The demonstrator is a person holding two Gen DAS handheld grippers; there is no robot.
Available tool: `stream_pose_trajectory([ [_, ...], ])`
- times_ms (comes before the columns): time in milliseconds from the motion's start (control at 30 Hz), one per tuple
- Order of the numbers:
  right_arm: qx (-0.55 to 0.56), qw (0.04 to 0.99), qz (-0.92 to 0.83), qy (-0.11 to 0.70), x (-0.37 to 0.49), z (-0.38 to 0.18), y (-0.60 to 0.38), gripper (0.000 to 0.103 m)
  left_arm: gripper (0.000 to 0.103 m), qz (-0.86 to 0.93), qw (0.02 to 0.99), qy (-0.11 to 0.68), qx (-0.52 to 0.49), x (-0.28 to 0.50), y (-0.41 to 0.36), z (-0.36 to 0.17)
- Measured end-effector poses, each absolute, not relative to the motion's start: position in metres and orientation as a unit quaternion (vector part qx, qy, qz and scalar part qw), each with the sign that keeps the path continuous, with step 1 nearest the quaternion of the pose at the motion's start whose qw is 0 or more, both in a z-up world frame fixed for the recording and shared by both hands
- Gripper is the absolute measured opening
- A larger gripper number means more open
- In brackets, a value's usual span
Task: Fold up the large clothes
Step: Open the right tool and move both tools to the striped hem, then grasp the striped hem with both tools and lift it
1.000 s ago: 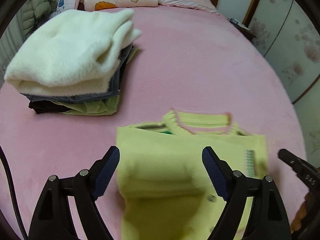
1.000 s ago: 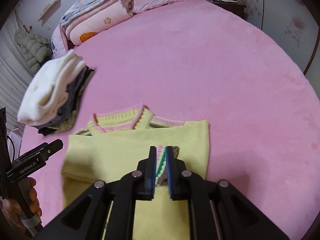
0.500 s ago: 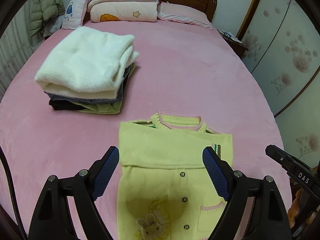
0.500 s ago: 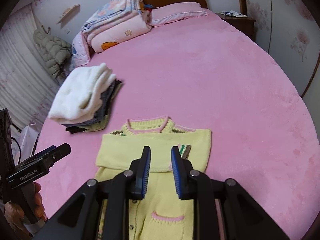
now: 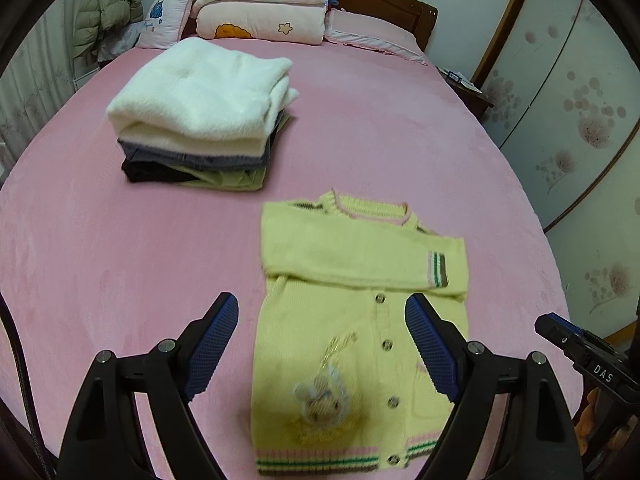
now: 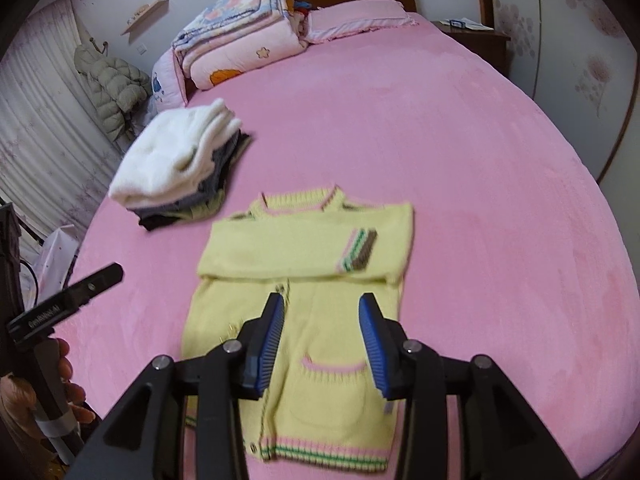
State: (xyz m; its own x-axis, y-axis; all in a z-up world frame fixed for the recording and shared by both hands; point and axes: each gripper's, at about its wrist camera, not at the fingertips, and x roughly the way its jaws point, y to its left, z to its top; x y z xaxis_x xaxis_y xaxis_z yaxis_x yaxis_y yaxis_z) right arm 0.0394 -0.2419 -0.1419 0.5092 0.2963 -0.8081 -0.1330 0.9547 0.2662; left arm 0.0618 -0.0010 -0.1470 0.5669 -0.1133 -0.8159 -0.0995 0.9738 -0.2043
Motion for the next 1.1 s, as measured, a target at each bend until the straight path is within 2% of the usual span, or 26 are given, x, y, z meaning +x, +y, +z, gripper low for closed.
stream_pose_trajectory([
  [267,0.082,0.851,0.093,0.510,-0.013,-0.179,-0.250,0.039,0.085,-0.019,0.848,0.520,-0.100,0.016,0.007,-0.193],
  [700,0.076,0.833,0.068,0.543,-0.055,-0.235,-0.256,0.039,0.085,-0.002,0.792,0.593,-0.146,-0.026,0.032,-0.288],
  [1100,0.116,0.812,0.071,0.568,-0.063,-0.282,-0.271,0.039,0.085,-0.034,0.792,0.580,-0.188,-0.026,0.030,-0.322],
])
